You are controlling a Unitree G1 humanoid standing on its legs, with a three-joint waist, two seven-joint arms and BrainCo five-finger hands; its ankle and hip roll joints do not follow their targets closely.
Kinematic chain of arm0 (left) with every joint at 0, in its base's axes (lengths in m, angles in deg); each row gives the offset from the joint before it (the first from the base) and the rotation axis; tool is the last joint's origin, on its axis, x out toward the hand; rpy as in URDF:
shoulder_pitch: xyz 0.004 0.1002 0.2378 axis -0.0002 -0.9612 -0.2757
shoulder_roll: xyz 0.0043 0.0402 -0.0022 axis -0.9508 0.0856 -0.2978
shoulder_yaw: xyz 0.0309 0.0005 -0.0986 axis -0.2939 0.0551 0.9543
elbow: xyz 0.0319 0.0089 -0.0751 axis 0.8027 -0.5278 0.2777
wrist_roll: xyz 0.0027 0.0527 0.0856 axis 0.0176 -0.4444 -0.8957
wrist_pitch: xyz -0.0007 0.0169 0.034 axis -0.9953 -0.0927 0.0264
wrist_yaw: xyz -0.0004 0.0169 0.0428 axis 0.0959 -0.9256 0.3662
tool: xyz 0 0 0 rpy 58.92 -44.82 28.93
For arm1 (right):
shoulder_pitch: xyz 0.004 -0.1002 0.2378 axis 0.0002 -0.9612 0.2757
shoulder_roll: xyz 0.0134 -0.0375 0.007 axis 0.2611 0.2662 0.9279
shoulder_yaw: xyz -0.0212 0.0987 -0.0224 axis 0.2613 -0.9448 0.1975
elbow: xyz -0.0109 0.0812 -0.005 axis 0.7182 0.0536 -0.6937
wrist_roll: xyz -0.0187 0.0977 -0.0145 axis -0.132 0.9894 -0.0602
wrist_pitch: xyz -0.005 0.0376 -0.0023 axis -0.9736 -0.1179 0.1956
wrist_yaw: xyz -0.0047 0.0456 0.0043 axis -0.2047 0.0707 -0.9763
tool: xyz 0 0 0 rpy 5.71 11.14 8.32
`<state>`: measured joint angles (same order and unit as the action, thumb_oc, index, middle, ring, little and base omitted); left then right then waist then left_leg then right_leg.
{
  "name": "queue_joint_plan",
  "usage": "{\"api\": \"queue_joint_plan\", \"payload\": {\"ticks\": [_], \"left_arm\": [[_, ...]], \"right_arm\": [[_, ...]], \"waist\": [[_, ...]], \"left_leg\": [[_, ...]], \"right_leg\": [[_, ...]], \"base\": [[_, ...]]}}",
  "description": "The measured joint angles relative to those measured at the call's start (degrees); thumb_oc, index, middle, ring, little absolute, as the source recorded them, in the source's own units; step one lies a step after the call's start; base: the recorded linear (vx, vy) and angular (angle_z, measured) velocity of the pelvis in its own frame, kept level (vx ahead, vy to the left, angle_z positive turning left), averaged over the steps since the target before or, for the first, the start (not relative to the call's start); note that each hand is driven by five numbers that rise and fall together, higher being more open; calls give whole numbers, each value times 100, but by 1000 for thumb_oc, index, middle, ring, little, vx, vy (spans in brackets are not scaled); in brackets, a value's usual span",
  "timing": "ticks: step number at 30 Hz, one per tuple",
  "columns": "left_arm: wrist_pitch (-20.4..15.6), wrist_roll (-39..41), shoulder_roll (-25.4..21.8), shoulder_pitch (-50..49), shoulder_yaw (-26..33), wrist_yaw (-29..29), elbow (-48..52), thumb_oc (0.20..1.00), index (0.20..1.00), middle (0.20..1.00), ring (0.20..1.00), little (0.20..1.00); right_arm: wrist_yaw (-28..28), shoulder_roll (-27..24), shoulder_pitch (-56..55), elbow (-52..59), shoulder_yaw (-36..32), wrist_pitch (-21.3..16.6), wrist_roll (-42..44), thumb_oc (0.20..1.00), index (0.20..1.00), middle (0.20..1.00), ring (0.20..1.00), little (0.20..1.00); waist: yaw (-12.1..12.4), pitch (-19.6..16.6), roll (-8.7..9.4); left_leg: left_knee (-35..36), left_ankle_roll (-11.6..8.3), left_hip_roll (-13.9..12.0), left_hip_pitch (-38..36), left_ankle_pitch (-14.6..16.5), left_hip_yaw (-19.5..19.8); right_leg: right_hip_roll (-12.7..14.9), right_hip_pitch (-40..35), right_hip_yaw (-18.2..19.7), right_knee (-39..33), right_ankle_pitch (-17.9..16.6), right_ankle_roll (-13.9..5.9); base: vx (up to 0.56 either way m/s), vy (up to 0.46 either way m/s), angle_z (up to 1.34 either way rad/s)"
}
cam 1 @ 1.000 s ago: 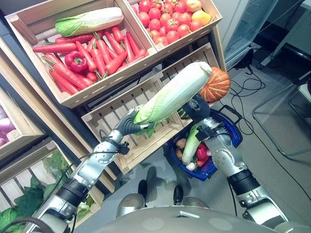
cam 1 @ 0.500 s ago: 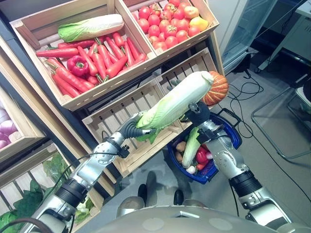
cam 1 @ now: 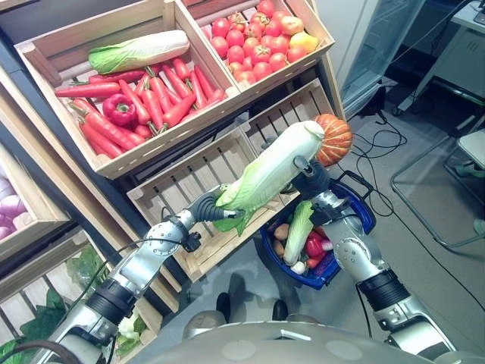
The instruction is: Pick up fruits and vegetables into the basket
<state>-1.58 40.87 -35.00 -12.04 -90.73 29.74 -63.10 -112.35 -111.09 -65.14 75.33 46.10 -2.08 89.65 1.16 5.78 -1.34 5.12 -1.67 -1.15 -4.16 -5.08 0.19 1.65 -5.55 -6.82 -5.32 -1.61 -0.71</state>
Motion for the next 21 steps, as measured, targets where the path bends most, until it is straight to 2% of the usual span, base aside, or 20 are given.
{"api": "queue_joint_plan", "payload": {"ticks": [14, 15, 16, 17, 21], "left_arm": [[44, -127, 2, -156, -18, 66, 35, 206, 206, 206, 206, 206], [58, -127, 2, -181, -18, 83, 40, 310, 310, 310, 310, 310], [94, -128, 4, -268, -10, 151, 76, 743, 743, 743, 743, 743], [136, -144, 6, -360, -10, 248, 114, 1000, 1000, 1000, 1000, 1000], [377, -334, 5, -607, 259, 858, 39, 1000, 1000, 1000, 1000, 1000]], "right_arm": [[103, 35, -95, -69, 67, -14, -19, 200, 200, 200, 200, 200], [115, 40, -107, -69, 77, -14, -22, 200, 200, 200, 200, 200], [174, 80, -149, -68, 95, -16, -39, 200, 200, 200, 200, 200], [236, 139, -211, -61, 106, -20, -103, 200, 200, 200, 200, 200], [590, 210, -577, -61, 81, -61, -313, 200, 200, 200, 200, 200]], "waist": [[-4, -2, 0], [-4, -3, 2], [-4, -13, 7], [-13, -17, 7], [-154, -20, 13]], "left_leg": [[0, 0, -12, -3, 21, -66], [0, -1, -13, -6, 26, -80], [0, 1, -19, -11, 39, -133], [0, 1, -23, -20, 51, -173], [-1, 10, -32, 33, 60, -290]], "right_leg": [[-4, 27, 50, 0, 1, -4], [-6, 32, 66, 0, 2, -4], [-11, 46, 116, 0, 2, -12], [-14, 60, 161, 0, 0, -14], [-25, 158, 278, 1, -37, -12]], "base": [[2, -2, -1], [14, 0, -13], [2, 9, -19], [-2, 12, -20], [-41, 8, -16]]}}
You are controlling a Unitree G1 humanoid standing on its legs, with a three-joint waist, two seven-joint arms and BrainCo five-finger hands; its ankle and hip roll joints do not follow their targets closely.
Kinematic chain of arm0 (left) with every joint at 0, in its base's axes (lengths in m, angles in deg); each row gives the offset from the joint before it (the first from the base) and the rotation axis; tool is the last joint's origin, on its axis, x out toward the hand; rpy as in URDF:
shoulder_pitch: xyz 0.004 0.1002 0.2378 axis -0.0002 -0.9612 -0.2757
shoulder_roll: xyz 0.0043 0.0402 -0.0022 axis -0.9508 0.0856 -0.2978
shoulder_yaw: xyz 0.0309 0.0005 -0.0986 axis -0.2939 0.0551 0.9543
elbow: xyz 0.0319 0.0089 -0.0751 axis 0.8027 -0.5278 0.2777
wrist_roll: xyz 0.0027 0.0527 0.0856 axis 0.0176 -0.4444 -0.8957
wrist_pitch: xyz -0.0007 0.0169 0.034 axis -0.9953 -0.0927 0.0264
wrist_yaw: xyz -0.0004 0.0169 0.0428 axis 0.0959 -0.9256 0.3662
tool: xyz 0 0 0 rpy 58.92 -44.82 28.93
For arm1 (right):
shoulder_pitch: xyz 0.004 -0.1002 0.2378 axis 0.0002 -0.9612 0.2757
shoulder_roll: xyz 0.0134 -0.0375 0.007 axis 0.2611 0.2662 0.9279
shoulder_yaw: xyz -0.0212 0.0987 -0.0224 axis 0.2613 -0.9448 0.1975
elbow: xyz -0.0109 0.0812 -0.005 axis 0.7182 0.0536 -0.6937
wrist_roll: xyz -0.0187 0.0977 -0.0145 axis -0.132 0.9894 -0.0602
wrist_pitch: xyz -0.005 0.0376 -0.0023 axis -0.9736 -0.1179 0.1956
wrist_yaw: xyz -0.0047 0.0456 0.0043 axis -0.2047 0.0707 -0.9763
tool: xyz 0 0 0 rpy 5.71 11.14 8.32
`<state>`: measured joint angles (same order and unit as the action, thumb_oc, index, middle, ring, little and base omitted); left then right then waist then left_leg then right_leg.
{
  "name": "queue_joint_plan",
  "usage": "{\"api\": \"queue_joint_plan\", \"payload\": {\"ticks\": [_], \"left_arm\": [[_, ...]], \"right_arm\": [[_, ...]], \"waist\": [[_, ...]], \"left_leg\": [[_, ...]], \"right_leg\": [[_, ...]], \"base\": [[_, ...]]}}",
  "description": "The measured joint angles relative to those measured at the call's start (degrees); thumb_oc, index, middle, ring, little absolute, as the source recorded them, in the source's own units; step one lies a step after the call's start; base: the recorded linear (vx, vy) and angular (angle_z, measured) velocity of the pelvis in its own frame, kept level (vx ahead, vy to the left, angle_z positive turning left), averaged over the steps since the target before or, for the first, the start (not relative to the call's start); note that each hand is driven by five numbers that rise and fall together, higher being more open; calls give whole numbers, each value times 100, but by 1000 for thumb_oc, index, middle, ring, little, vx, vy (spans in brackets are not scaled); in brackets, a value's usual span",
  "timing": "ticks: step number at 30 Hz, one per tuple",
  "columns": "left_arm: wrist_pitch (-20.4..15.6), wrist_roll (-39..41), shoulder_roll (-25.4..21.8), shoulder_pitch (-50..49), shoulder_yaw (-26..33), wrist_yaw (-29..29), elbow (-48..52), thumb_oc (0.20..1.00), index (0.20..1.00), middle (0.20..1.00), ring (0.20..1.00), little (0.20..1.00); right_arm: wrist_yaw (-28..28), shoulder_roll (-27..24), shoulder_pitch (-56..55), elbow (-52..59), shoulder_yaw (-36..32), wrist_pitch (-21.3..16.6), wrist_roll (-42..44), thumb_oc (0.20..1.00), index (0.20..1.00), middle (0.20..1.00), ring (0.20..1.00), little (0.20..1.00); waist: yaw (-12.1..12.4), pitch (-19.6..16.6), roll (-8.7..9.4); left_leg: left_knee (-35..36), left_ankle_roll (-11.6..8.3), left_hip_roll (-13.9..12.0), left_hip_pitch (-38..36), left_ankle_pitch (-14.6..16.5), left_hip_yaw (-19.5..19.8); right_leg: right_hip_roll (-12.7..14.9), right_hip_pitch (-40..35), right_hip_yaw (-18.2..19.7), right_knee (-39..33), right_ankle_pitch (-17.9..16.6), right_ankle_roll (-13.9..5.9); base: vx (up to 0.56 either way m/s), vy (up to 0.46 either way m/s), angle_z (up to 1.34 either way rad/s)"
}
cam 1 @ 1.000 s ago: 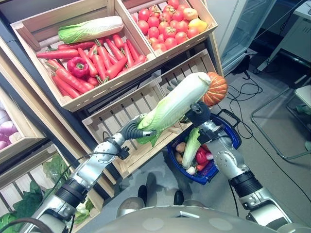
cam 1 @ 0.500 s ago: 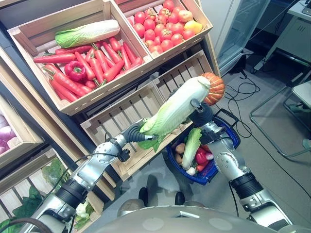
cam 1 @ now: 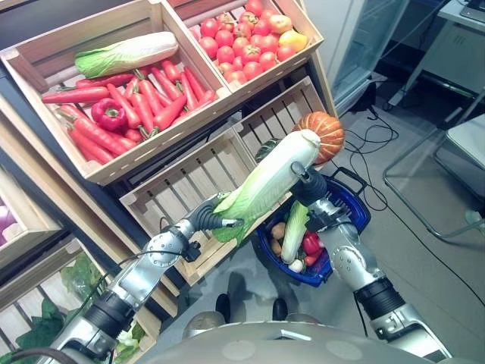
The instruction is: Pick up fruits and vegetables into the basket
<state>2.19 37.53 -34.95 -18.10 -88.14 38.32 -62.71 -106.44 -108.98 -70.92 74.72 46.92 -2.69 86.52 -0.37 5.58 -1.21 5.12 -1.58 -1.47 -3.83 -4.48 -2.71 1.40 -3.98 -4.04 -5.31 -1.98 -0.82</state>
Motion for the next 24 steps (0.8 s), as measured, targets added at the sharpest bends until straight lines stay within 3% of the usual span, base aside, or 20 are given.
{"api": "queue_joint_plan", "payload": {"ticks": [5, 14, 20, 24], "left_arm": [[186, -144, -9, -13, 491, 447, -80, 1000, 1000, 1000, 1000, 1000], [494, -243, -3, -286, 584, 728, -66, 1000, 1000, 1000, 1000, 1000], [762, -456, -4, -261, 596, 785, -65, 1000, 1000, 1000, 1000, 1000], [767, -444, -14, -175, 679, 969, -65, 1000, 1000, 1000, 1000, 1000]], "right_arm": [[807, -65, -237, -13, -343, -150, -170, 200, 200, 200, 200, 200], [2499, 72, -433, -56, -1079, -719, -909, 200, 200, 200, 200, 200], [3864, 111, -330, -729, -1509, -956, -1822, 200, 200, 200, 200, 200], [4274, -50, -1, -1614, -1596, -1081, -1944, 200, 200, 200, 200, 200]], "waist": [[-92, 4, 4], [-137, 138, -15], [-67, 298, -91], [50, 442, -130]], "left_leg": [[5, 0, -15, 52, -1, -13], [23, -2, -16, 65, -1, -8], [2, -3, -4, 72, -4, 88], [-1, -14, -4, 157, -40, 155]], "right_leg": [[-6, 69, 41, -2, -16, -26], [-3, 82, 34, -4, -16, -26], [5, 39, -73, -2, -36, 5], [3, 79, -169, -1, -35, 5]], "base": [[-10, -1, -6], [0, 0, 0], [20, -13, 6], [-110, -26, 13]]}}
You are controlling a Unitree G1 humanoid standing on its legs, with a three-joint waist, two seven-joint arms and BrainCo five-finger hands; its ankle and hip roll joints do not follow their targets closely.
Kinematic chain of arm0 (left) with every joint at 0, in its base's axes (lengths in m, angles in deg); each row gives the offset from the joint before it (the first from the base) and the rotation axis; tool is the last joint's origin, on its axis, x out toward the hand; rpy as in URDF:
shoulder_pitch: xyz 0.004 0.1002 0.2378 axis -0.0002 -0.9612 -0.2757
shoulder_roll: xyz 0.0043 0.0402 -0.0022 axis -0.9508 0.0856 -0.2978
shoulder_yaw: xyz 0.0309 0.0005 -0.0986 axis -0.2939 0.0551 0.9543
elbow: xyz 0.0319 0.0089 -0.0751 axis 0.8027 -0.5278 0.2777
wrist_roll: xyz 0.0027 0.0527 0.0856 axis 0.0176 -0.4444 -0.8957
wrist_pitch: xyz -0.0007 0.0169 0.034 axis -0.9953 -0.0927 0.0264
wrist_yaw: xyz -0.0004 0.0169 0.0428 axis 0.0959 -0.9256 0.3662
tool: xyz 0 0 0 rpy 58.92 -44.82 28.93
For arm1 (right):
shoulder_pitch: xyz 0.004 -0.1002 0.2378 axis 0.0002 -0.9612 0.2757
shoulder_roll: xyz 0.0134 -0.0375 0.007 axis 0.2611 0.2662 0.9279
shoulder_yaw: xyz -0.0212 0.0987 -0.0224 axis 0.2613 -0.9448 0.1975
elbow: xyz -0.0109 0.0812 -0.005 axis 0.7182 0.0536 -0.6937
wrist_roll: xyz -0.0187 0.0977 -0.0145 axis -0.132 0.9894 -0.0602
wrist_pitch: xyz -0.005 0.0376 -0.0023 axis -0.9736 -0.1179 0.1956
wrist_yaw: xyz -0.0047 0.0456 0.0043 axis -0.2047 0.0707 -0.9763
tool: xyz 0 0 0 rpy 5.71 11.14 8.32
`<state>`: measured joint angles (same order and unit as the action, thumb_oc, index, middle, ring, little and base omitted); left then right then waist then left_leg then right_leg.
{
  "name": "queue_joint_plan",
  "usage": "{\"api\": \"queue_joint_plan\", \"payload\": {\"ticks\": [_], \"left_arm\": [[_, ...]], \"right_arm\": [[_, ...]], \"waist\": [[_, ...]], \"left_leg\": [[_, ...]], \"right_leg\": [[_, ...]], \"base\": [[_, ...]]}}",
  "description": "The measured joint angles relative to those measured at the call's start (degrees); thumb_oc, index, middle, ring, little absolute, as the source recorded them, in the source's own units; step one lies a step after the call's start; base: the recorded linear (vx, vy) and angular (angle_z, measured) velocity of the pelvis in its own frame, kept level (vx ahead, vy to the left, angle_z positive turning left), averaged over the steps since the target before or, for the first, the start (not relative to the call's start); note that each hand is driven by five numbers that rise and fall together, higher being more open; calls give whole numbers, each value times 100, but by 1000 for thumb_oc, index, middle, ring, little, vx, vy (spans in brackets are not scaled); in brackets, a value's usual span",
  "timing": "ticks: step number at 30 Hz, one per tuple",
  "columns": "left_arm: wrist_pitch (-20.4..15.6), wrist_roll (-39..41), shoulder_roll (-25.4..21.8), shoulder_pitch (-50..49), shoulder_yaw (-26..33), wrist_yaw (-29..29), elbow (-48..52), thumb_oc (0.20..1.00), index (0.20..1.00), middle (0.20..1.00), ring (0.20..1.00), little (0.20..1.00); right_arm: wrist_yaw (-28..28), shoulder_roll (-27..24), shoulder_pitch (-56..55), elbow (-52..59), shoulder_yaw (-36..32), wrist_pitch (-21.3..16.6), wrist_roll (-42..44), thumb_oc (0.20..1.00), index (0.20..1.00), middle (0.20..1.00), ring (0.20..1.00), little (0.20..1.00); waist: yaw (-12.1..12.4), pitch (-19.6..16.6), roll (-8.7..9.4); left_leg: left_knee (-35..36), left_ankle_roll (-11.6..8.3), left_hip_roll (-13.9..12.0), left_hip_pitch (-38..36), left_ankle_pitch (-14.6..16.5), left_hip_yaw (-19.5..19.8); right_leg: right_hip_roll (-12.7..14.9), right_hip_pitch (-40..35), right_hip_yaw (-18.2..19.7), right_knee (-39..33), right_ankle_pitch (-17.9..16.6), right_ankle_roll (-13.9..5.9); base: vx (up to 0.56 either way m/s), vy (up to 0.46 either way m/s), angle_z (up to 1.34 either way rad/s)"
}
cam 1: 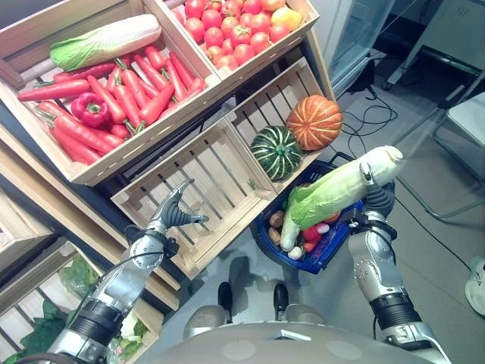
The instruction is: Pick up fruits and vegetables into the basket
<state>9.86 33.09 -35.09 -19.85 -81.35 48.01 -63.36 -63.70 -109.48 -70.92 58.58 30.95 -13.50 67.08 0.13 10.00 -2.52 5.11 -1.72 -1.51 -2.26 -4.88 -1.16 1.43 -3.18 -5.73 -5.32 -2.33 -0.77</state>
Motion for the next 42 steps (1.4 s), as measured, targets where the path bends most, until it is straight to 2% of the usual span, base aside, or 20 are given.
{"api": "queue_joint_plan", "payload": {"ticks": [3, 7, 9, 12, 16, 20, 24, 25, 26, 27, 28, 32, 37, 40, 42], "left_arm": [[-22, 33, -46, 279, -34, 253, -76, 1000, 1000, 1000, 1000, 1000], [-232, 284, -140, 1254, -141, 657, -371, 1000, 1000, 1000, 1000, 1000], [-435, 409, -177, 1672, -228, 841, -513, 1000, 1000, 1000, 1000, 1000], [-564, 515, -193, 1984, -341, 981, -534, 1000, 1000, 1000, 1000, 1000], [-783, 754, -240, 2221, -676, 1120, -557, 1000, 1000, 1000, 1000, 1000], [-921, 906, -222, 2397, -890, 1202, -672, 1000, 1000, 1000, 1000, 1000], [-1105, 1014, -220, 2477, -905, 1231, -683, 1000, 1000, 1000, 1000, 1000], [-1159, 1052, -222, 2502, -904, 1240, -679, 1000, 1000, 1000, 1000, 1000], [-1208, 1131, -220, 2524, -908, 1276, -654, 1000, 1000, 1000, 1000, 1000], [-1270, 1132, -223, 2540, -908, 1311, -639, 1000, 1000, 1000, 1000, 1000], [-1292, 1133, -221, 2560, -908, 1325, -635, 1000, 1000, 1000, 1000, 1000], [-1363, 1135, -219, 2602, -949, 1331, -635, 1000, 1000, 1000, 1000, 1000], [-1526, 1162, -220, 2609, -955, 1345, -625, 1000, 1000, 1000, 1000, 1000], [-1527, 1182, -221, 2609, -957, 1345, -624, 1000, 1000, 1000, 1000, 1000], [-1544, 1254, -241, 2546, -952, 1332, -626, 1000, 1000, 1000, 1000, 1000]], "right_arm": [[37, -106, 504, -676, -1, -149, 52, 200, 200, 200, 200, 200], [126, -388, 1618, -1472, -6, -191, 191, 200, 200, 200, 200, 200], [175, -392, 2179, -1839, -17, -255, 331, 200, 200, 200, 200, 200], [243, -398, 2664, -2064, -59, -273, 516, 200, 200, 200, 200, 200], [200, -497, 3196, -2574, -102, -267, 866, 200, 200, 200, 200, 200], [133, -685, 3594, -2816, -173, -220, 1263, 200, 200, 200, 200, 200], [73, -808, 3773, -2907, -179, -92, 1415, 200, 200, 200, 200, 200], [69, -828, 3776, -2907, -179, -69, 1433, 244, 244, 244, 244, 244], [58, -845, 3789, -2907, -179, -51, 1526, 407, 407, 407, 407, 407], [51, -851, 3817, -2908, -181, -48, 1597, 642, 642, 642, 642, 642], [51, -852, 3857, -2911, -185, -32, 1636, 1000, 1000, 1000, 1000, 1000], [77, -853, 4016, -2927, -209, 12, 1638, 1000, 1000, 1000, 1000, 1000], [76, -853, 4186, -3070, -289, 8, 1750, 1000, 1000, 1000, 1000, 1000], [67, -853, 4216, -3182, -296, 10, 1760, 1000, 1000, 1000, 1000, 1000], [52, -849, 4112, -3286, -316, 83, 1758, 1000, 1000, 1000, 1000, 1000]], "waist": [[115, 219, -42], [212, 990, -164], [278, 1394, -174], [385, 1799, -158], [475, 2017, -170], [526, 2134, -181], [524, 2167, -205], [525, 2168, -207], [522, 2168, -208], [523, 2168, -208], [520, 2169, -209], [528, 2170, -209], [527, 2170, -208], [532, 2172, -206], [532, 2194, -188]], "left_leg": [[-151, -7, 7, 306, -32, 47], [-724, -7, 44, 972, -45, 210], [-1090, -20, 37, 1228, 22, 210], [-1511, -18, 78, 1566, 101, 224], [-2236, -89, 176, 2326, 284, 269], [-2833, -123, 167, 3095, 366, 301], [-3167, -124, 173, 3560, 415, 297], [-3206, -123, 174, 3633, 416, 298], [-3283, -114, 179, 3738, 425, 296], [-3341, -109, 181, 3843, 445, 292], [-3399, -97, 183, 3944, 456, 288], [-3518, -87, 206, 4187, 462, 264], [-3526, -87, 206, 4186, 461, 270], [-3501, -94, 204, 4120, 455, 275], [-3384, -87, 180, 3808, 467, 283]], "right_leg": [[0, 285, -79, 119, -1, -1], [3, 803, -273, 601, 10, 67], [56, 1124, -331, 1168, 223, 101], [188, 1649, -390, 2091, 606, 144], [388, 2487, -418, 3109, 1006, 207], [422, 3221, -432, 3721, 1142, 297], [454, 3686, -405, 4051, 1179, 323], [468, 3758, -405, 4094, 1181, 325], [479, 3860, -400, 4160, 1188, 330], [487, 3960, -393, 4232, 1200, 334], [487, 4061, -379, 4280, 1202, 335], [496, 4337, -301, 4435, 1203, 330], [492, 4328, -300, 4430, 1203, 329], [487, 4250, -311, 4397, 1189, 303], [469, 3919, -329, 4236, 1190, 302]], "base": [[-303, -40, 11], [-253, -51, 23], [-165, -42, 15], [-145, -26, 17], [-208, -23, 17], [-111, -3, 9], [-68, 5, -2], [-50, 5, 0], [-47, 0, 0], [-34, -3, -1], [-34, -5, -3], [-10, -6, -2], [0, 0, 0], [52, -5, 1], [107, 0, 1]]}}
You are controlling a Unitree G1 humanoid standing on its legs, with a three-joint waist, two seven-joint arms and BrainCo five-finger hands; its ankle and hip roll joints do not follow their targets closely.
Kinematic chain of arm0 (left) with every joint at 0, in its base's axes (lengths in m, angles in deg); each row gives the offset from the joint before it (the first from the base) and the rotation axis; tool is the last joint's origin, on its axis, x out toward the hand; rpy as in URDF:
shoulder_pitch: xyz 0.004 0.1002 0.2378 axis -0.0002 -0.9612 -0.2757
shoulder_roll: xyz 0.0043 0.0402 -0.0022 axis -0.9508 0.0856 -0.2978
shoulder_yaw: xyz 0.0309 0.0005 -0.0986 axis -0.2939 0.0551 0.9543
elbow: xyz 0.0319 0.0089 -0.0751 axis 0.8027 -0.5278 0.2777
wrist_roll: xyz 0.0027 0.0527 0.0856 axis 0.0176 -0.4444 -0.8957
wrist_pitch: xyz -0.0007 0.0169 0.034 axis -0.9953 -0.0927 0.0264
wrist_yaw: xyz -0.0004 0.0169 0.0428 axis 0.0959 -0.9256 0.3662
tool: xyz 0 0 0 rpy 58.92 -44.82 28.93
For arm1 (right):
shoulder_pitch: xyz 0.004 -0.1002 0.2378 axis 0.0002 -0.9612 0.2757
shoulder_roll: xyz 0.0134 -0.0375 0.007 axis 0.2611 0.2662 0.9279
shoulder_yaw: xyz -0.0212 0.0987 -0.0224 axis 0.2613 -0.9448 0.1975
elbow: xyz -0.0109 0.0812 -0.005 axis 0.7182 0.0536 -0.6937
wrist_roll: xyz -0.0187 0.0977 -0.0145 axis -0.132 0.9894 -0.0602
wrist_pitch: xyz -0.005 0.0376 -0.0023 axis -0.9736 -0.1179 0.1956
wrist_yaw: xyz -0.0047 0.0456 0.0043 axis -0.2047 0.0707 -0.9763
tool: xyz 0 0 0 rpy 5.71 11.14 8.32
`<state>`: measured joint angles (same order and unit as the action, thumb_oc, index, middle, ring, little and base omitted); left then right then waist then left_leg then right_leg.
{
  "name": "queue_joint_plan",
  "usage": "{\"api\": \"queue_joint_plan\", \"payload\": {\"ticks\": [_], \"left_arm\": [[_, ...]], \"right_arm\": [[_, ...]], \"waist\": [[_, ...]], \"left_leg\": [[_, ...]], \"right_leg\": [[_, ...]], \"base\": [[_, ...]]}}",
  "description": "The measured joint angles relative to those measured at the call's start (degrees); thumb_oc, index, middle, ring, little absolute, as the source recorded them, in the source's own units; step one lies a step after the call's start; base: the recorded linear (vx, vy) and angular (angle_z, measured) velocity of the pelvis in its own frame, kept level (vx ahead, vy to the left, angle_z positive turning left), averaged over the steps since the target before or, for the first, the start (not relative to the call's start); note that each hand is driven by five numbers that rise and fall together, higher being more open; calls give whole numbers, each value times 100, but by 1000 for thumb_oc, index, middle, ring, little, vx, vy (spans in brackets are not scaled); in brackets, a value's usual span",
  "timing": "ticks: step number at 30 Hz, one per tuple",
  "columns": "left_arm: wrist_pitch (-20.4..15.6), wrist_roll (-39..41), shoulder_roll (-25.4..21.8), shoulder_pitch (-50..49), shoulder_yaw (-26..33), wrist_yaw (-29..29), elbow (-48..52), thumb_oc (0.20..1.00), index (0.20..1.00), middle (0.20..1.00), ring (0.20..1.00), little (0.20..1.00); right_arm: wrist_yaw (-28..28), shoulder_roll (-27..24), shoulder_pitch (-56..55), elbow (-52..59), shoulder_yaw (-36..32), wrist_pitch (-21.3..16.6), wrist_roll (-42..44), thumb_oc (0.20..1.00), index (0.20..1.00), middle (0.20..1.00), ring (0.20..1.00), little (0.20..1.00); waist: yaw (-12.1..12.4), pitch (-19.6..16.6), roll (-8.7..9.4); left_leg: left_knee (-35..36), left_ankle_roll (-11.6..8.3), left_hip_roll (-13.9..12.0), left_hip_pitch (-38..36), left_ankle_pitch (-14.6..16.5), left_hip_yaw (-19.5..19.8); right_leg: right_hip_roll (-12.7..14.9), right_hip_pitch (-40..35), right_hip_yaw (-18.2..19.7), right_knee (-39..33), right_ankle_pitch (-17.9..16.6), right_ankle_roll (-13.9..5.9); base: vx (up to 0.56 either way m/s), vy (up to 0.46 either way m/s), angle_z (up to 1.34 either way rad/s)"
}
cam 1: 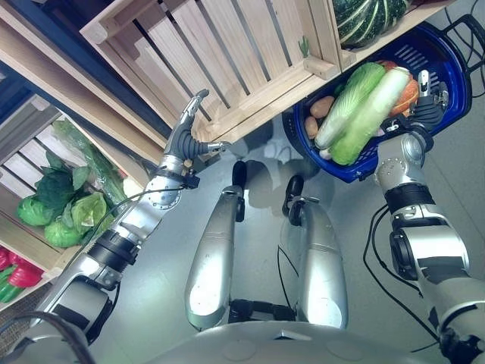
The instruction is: Pick up fruits and vegetables into the basket
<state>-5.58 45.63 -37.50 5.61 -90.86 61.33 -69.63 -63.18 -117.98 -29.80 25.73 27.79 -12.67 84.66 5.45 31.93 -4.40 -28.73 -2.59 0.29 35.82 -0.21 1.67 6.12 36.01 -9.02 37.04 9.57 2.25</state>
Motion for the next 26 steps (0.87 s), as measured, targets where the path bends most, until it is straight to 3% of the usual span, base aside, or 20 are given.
{"api": "queue_joint_plan", "payload": {"ticks": [10, 16, 18, 20, 24, 26], "left_arm": [[-221, 129, -139, -527, 7, -189, 138, 1000, 1000, 1000, 1000, 1000], [-221, 127, -150, -844, 56, -333, 102, 1000, 1000, 1000, 1000, 1000], [-231, 113, -131, -1108, 113, -419, -38, 1000, 1000, 1000, 1000, 1000], [-228, 99, -30, -1481, 102, -541, -420, 1000, 1000, 1000, 1000, 1000], [-259, 99, 271, -1956, 111, -742, -1065, 1000, 1000, 1000, 1000, 1000], [-286, 100, 416, -2058, 117, -840, -1400, 1000, 1000, 1000, 1000, 1000]], "right_arm": [[715, 28, -701, -55, -69, 301, -1164, 1000, 1000, 1000, 1000, 1000], [617, 479, -1409, 360, 72, 491, -1278, 1000, 1000, 1000, 1000, 1000], [402, 827, -1950, 631, 188, 486, -1279, 1000, 1000, 1000, 1000, 1000], [142, 1290, -2638, 635, 461, 487, -1347, 1000, 1000, 1000, 1000, 1000], [-232, 1660, -3507, 619, 746, 566, -1516, 1000, 1000, 1000, 1000, 1000], [-388, 1713, -3712, 620, 818, 651, -1616, 1000, 1000, 1000, 1000, 1000]], "waist": [[-6, -11, 25], [-36, -104, 145], [-56, -310, 278], [-107, -988, 488], [-258, -1668, 619], [-308, -1845, 629]], "left_leg": [[1342, 107, -16, -1811, -169, -30], [2334, 157, -37, -2921, -275, -24], [2646, 174, -44, -3242, -292, -57], [2956, 177, -34, -3363, -290, -99], [3378, 187, -3, -3853, -289, -174], [3379, 188, 4, -3925, -287, -245]], "right_leg": [[-134, -1789, 52, -1468, -259, -178], [-237, -2961, 57, -2669, -577, -280], [-266, -3297, 71, -3075, -674, -313], [-276, -3476, 69, -3522, -751, -353], [-279, -3989, 107, -4089, -861, -408], [-278, -4089, 197, -4225, -933, -415]], "base": [[154, 26, -4], [174, 34, -8], [168, 59, -12], [109, 45, -6], [95, 65, -11], [71, 58, -16]]}}
